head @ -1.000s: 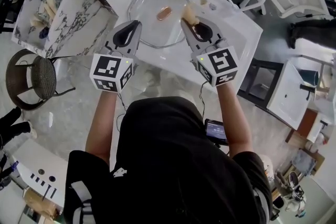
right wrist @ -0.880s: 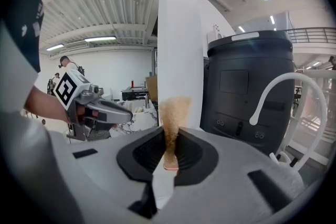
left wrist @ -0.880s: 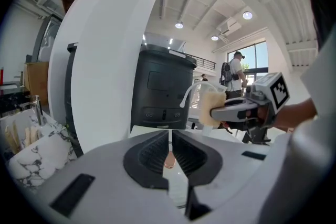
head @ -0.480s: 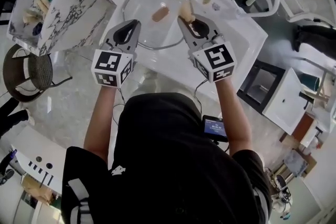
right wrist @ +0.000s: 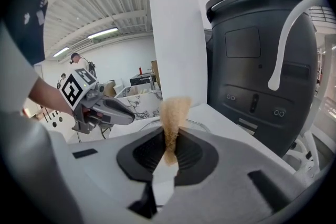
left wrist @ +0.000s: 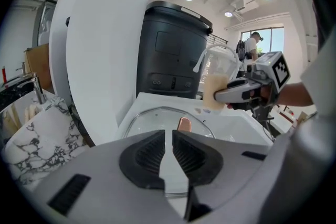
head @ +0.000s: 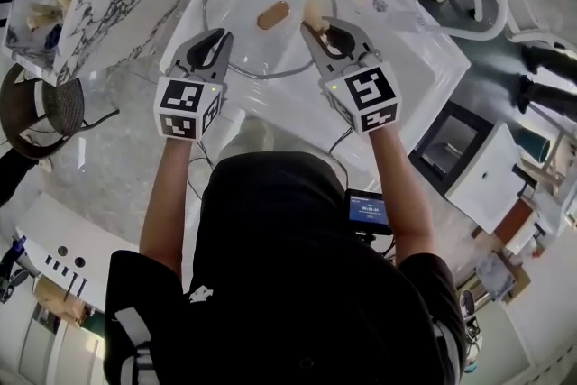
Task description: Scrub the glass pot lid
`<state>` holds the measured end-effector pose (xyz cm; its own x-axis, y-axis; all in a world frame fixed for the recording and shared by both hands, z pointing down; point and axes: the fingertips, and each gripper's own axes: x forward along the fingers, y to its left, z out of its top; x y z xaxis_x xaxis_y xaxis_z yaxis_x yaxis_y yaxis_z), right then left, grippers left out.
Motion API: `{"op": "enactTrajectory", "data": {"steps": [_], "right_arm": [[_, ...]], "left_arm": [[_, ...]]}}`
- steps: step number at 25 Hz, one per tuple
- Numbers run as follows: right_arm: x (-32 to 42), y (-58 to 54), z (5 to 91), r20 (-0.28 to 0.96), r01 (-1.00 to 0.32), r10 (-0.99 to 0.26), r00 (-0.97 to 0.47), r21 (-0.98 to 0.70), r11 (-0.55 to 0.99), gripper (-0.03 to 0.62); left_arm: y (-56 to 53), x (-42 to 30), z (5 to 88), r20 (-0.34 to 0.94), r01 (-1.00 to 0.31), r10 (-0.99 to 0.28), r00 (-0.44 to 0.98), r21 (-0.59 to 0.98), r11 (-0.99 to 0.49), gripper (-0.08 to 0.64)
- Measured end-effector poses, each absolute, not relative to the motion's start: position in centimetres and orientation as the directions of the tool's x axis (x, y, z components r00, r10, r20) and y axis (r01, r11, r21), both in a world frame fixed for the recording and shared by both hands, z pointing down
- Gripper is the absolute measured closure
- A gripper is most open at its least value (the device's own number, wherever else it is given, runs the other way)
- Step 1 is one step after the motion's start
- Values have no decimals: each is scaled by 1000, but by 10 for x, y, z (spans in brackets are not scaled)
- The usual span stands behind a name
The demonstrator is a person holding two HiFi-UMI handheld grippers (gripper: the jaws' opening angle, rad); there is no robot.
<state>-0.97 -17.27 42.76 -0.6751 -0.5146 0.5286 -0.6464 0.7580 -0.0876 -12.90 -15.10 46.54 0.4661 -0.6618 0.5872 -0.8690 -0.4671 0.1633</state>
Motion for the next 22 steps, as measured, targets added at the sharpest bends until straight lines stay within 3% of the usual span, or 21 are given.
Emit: {"op": "enactTrajectory", "data": {"steps": [17,20,22], "right_arm": [[0,-161,480,610,-618,-430,-665,-128,775,569],[-1,-159,484,616,-613,-421,-666,-129,780,569],[-1,-158,486,618,-610,-418,-666,-129,782,569]], "left_arm": [[-148,-133,520,710,-838,-544,447,119,-533,536],[-149,-129,523,723,-808,-508,467,116,-578,453],[-151,-128,527,732,-787,-492,471,96,-609,440]]}}
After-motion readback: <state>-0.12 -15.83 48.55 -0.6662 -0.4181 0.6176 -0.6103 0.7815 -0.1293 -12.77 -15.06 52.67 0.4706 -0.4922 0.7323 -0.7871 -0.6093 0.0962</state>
